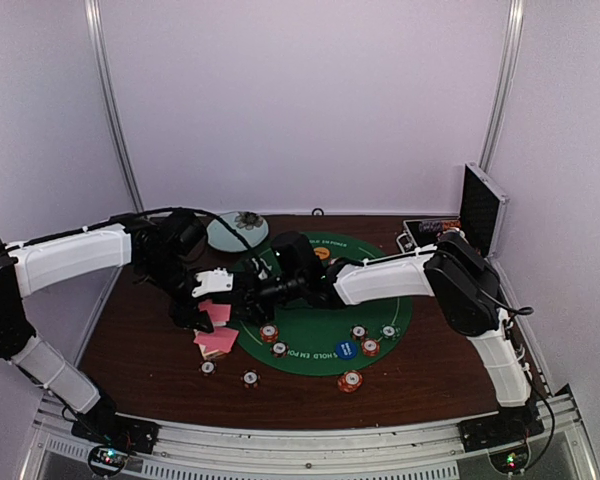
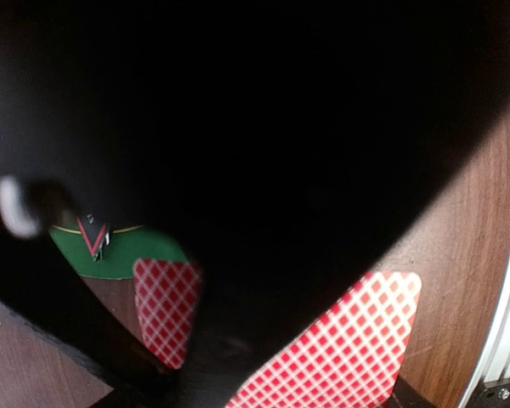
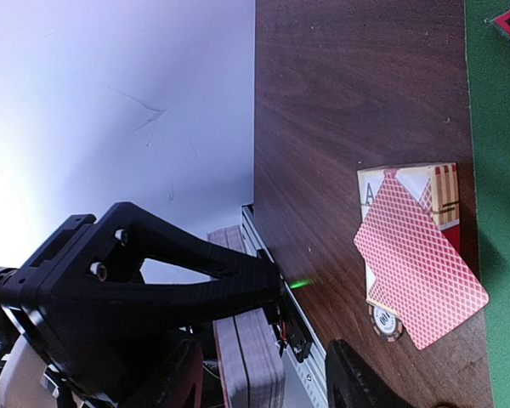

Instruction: Distribute texas hold em gaming equipment

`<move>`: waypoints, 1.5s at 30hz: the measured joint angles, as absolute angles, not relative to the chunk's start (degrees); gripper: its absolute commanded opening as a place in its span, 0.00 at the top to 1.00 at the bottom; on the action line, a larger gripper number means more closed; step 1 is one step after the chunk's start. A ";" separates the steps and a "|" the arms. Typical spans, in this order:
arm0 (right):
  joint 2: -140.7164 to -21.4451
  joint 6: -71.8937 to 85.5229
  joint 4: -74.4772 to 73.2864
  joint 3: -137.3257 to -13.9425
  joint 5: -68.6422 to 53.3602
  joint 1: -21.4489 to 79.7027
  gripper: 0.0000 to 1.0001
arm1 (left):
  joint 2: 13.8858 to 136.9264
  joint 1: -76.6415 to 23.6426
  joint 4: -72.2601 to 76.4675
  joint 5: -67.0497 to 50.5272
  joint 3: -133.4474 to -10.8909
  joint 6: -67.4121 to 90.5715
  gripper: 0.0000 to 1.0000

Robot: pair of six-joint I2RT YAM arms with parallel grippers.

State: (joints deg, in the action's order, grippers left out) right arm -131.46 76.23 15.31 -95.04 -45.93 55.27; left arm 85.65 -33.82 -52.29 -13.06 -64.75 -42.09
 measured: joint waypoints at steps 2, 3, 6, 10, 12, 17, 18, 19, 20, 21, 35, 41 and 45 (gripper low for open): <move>-131.50 76.27 15.07 -95.22 -46.17 55.27 0.48 | 85.62 -33.82 -52.69 -12.99 -64.99 -42.09 0.83; -131.50 76.27 15.05 -95.29 -46.26 55.27 0.48 | 85.58 -33.82 -52.80 -12.95 -65.06 -42.09 0.83; -131.50 76.27 15.03 -95.33 -46.48 55.27 0.50 | 85.49 -33.82 -53.17 -12.71 -65.28 -42.06 0.85; -131.50 76.25 15.03 -95.33 -46.70 55.29 0.54 | 85.49 -33.82 -53.84 -12.40 -65.65 -42.04 0.88; -131.50 76.23 15.00 -95.33 -46.72 55.27 0.56 | 85.49 -33.82 -54.28 -12.36 -66.02 -41.91 0.88; -131.50 76.18 15.29 -95.31 -46.76 55.22 0.58 | 85.49 -33.80 -55.11 -12.38 -66.78 -41.52 0.88; -131.50 76.16 15.53 -95.24 -46.76 55.20 0.58 | 85.49 -33.80 -55.22 -12.40 -66.92 -41.41 0.88; -131.50 76.12 15.81 -95.18 -46.81 55.16 0.58 | 85.49 -33.78 -55.31 -12.40 -67.00 -41.32 0.88; -131.50 75.99 16.16 -95.04 -46.96 55.13 0.58 | 85.49 -33.71 -55.33 -12.40 -67.09 -40.99 0.88; -131.48 75.90 16.45 -94.91 -46.94 55.13 0.58 | 85.49 -33.63 -55.35 -12.40 -67.11 -40.73 0.88; -129.54 74.56 17.74 -91.37 -47.07 55.13 0.43 | 85.21 -32.45 -55.37 -12.38 -67.11 -39.48 0.88; -129.54 74.72 17.76 -91.61 -47.11 55.24 0.43 | 85.14 -32.32 -55.40 -12.49 -67.20 -38.81 0.88; -130.02 75.20 17.58 -93.69 -47.48 55.90 0.45 | 85.06 -32.23 -55.33 -13.10 -67.33 -38.22 0.88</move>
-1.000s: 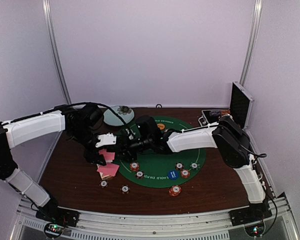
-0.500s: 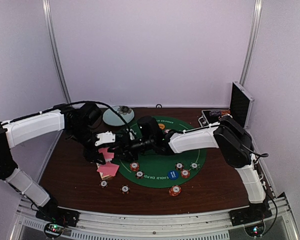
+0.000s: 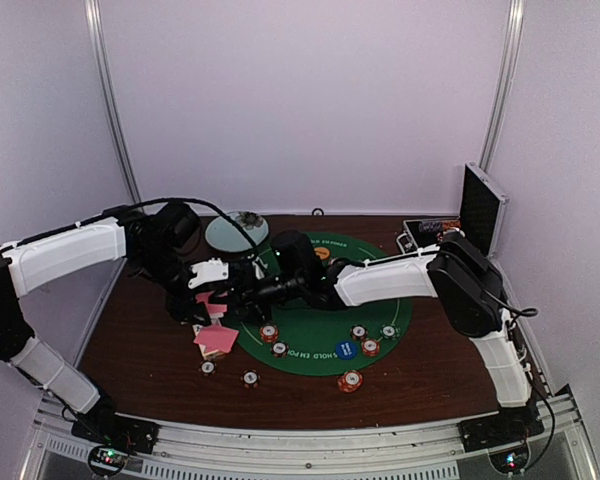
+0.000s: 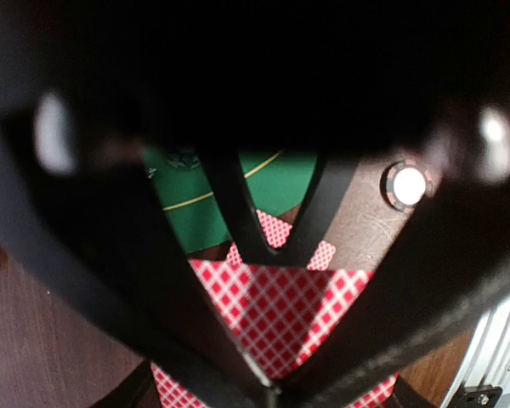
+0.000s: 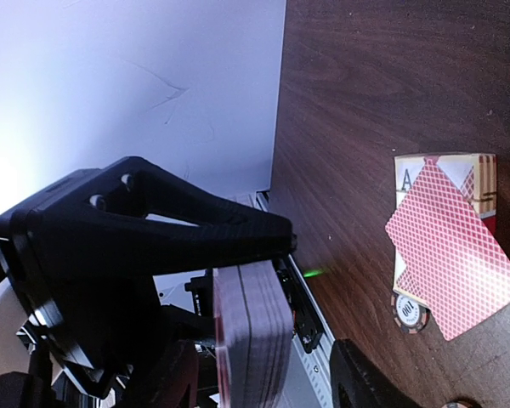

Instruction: Distribute texas hold em gaming equipment

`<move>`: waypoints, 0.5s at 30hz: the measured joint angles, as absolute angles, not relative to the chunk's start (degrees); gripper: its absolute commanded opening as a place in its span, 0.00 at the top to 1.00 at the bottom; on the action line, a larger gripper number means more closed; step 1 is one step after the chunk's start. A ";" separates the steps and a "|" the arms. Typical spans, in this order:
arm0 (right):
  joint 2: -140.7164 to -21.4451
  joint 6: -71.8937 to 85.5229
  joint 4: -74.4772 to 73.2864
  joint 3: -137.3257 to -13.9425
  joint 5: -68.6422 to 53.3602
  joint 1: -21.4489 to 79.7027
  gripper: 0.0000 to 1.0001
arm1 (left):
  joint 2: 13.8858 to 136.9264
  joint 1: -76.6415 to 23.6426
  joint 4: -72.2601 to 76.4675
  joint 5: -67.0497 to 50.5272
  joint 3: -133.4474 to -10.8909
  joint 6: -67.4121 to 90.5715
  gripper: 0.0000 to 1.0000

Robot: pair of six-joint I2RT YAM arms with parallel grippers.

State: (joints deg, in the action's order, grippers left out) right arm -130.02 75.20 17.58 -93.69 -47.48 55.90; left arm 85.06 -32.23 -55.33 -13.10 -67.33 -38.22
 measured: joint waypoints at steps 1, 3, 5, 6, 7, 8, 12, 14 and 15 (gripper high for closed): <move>-130.32 75.37 17.74 -94.28 -47.77 56.03 0.47 | 84.90 -32.18 -55.40 -13.39 -67.51 -38.17 0.87; -130.98 76.05 18.48 -95.11 -48.01 56.18 0.52 | 84.64 -32.16 -55.37 -13.30 -67.81 -37.91 0.87; -131.59 77.08 19.88 -95.61 -48.29 56.45 0.59 | 84.64 -32.18 -55.16 -13.43 -68.07 -37.71 0.87; -131.92 77.93 20.82 -95.68 -48.49 56.62 0.63 | 84.64 -32.18 -55.13 -13.52 -68.14 -37.60 0.87; -132.18 78.48 21.65 -95.74 -48.71 56.71 0.66 | 84.64 -32.18 -55.11 -13.54 -68.16 -37.54 0.86; -132.49 79.00 22.46 -95.79 -48.88 56.77 0.68 | 84.64 -32.18 -55.11 -13.65 -68.16 -37.50 0.86; -133.91 82.06 26.79 -95.98 -49.50 56.88 0.80 | 84.68 -32.18 -55.18 -13.69 -68.20 -37.19 0.72; -134.21 83.40 28.40 -96.07 -49.65 56.90 0.84 | 84.75 -32.18 -55.22 -13.67 -68.31 -37.08 0.50; -134.30 84.12 29.02 -96.07 -49.74 56.90 0.86 | 84.75 -32.18 -55.22 -13.67 -68.36 -37.04 0.44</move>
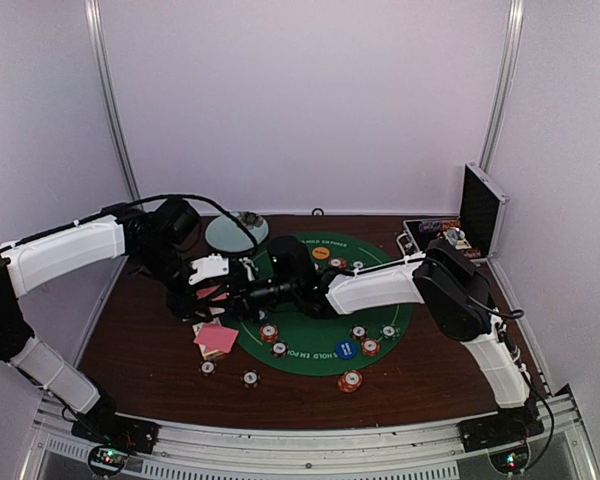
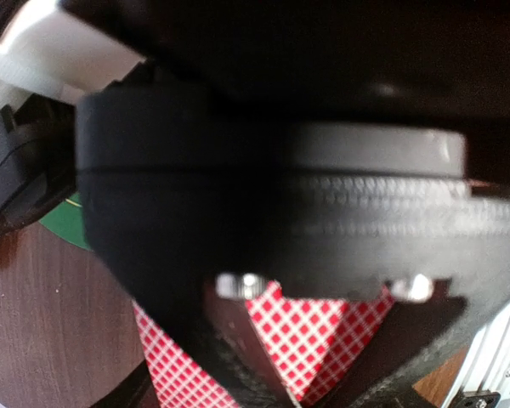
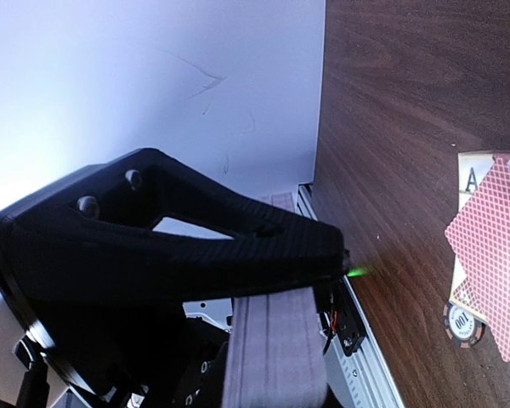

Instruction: Distribute texas hold em gaming equipment

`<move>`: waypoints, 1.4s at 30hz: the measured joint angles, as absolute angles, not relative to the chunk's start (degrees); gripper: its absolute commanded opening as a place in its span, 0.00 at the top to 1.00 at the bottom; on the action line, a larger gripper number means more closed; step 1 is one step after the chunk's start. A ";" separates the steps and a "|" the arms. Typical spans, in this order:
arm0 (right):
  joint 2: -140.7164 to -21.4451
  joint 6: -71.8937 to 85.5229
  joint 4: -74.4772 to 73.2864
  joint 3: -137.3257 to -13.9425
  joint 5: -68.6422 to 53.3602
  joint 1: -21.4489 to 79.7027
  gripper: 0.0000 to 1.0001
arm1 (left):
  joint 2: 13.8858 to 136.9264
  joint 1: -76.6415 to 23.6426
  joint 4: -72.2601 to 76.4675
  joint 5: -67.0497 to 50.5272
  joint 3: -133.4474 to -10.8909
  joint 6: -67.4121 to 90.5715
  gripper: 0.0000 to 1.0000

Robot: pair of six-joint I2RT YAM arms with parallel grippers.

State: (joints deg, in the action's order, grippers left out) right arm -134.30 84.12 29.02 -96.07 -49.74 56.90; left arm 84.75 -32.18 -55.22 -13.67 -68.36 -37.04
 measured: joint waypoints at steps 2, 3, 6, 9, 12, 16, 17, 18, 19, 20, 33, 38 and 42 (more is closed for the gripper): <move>-134.34 84.88 29.65 -96.07 -49.89 56.88 0.88 | 84.75 -32.16 -55.13 -13.72 -68.60 -37.06 0.32; -134.37 85.14 29.87 -96.05 -50.00 56.88 0.89 | 84.75 -32.16 -55.09 -13.72 -68.69 -37.06 0.29; -134.39 85.56 30.33 -95.94 -50.15 56.88 0.90 | 84.75 -32.16 -55.09 -13.96 -68.69 -37.28 0.25; -134.39 85.56 30.59 -95.92 -50.15 56.88 0.90 | 84.75 -32.18 -55.13 -14.63 -68.69 -37.60 0.24; -134.39 85.54 30.72 -95.83 -50.17 56.88 0.90 | 84.75 -32.16 -55.27 -15.38 -68.69 -37.87 0.23; -134.39 85.54 30.83 -95.61 -50.28 56.90 0.90 | 84.75 -32.18 -55.44 -16.08 -68.62 -38.46 0.22; -134.39 85.54 30.94 -95.59 -50.37 56.93 0.91 | 84.75 -32.16 -55.44 -16.25 -68.55 -38.61 0.22; -134.39 85.54 31.09 -95.50 -50.46 56.93 0.91 | 84.75 -32.16 -55.46 -16.38 -68.42 -38.83 0.21; -134.39 85.54 31.22 -95.42 -50.57 56.93 0.91 | 84.75 -32.16 -55.48 -16.53 -68.29 -39.00 0.19; -134.39 85.54 31.44 -95.29 -50.65 56.93 0.91 | 84.75 -32.16 -55.53 -16.64 -68.16 -39.24 0.18; -134.39 85.56 32.05 -94.70 -51.27 56.93 0.92 | 84.75 -30.20 -57.06 -18.65 -67.72 -40.16 0.31; -134.39 85.93 32.42 -94.56 -51.42 56.99 0.93 | 84.77 -29.85 -57.65 -19.38 -68.03 -40.12 0.41; -134.39 85.89 32.49 -94.56 -51.44 56.97 0.93 | 84.77 -29.82 -57.93 -19.55 -68.23 -40.07 0.46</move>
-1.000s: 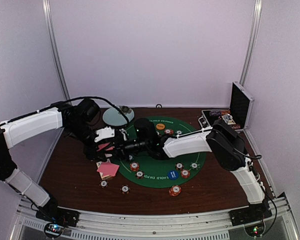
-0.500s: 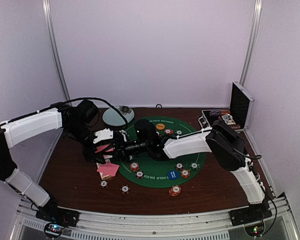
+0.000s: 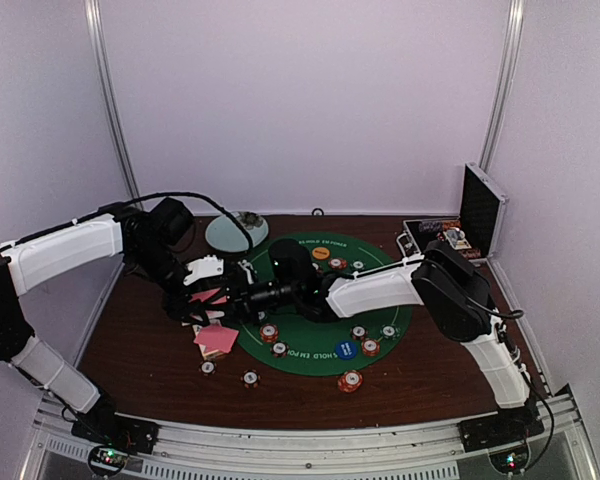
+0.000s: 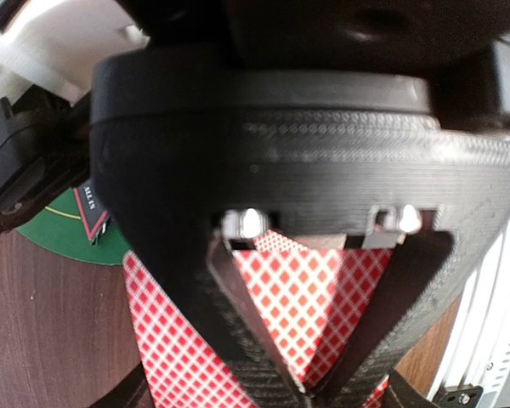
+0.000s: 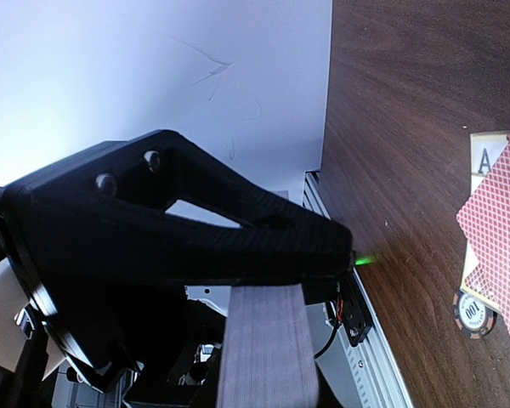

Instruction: Distribute texas hold em gaming equipment

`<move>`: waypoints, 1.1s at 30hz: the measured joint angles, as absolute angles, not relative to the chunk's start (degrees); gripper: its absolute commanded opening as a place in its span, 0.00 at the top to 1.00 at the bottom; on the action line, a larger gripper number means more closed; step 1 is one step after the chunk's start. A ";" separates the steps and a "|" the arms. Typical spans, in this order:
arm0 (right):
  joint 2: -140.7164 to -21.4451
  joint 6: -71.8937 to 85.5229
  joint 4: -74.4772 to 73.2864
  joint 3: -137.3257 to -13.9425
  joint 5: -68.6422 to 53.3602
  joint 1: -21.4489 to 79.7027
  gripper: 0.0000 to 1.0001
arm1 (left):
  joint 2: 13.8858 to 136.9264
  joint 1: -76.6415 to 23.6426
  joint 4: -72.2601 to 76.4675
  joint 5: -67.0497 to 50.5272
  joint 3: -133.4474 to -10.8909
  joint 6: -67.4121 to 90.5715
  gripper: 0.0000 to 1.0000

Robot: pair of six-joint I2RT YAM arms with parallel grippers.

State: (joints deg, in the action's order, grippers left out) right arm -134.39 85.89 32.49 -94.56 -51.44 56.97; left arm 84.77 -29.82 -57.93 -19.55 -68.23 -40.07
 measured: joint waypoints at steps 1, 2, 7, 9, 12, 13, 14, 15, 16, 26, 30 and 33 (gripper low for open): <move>-134.39 85.80 32.45 -94.56 -51.44 56.99 0.93 | 84.77 -29.82 -58.00 -19.55 -68.27 -40.07 0.46; -134.39 85.69 32.38 -94.56 -51.44 56.97 0.93 | 84.77 -29.82 -58.00 -19.55 -68.27 -40.07 0.46; -134.39 84.86 31.79 -94.56 -51.42 56.97 0.83 | 84.77 -29.82 -58.00 -19.44 -68.29 -40.07 0.48; -134.37 84.31 31.51 -94.59 -51.40 56.97 0.75 | 84.82 -29.82 -58.00 -19.31 -68.29 -40.07 0.51; -134.37 83.20 30.76 -94.61 -51.40 56.93 0.64 | 84.88 -29.82 -58.19 -19.42 -68.29 -40.14 0.57; -134.37 82.87 30.39 -94.59 -51.40 56.88 0.61 | 84.88 -29.82 -58.26 -19.46 -68.29 -40.16 0.58; -134.37 82.39 29.89 -94.59 -51.35 56.84 0.59 | 84.88 -29.82 -58.26 -19.53 -68.29 -40.16 0.60; -134.37 82.26 29.56 -94.59 -51.33 56.80 0.58 | 84.90 -29.82 -58.26 -19.55 -68.31 -40.18 0.61; -134.37 82.02 29.26 -94.59 -51.27 56.77 0.56 | 84.90 -29.82 -58.26 -19.55 -68.31 -40.21 0.63; -134.26 80.31 26.98 -94.83 -51.16 56.73 0.53 | 85.17 -29.85 -58.24 -19.29 -68.31 -40.64 0.65; -134.26 79.72 26.17 -95.11 -51.16 56.62 0.54 | 85.19 -29.85 -58.19 -19.16 -68.31 -40.66 0.66; -133.78 78.96 24.93 -95.15 -51.13 56.51 0.56 | 85.21 -29.91 -58.08 -19.03 -68.31 -40.71 0.66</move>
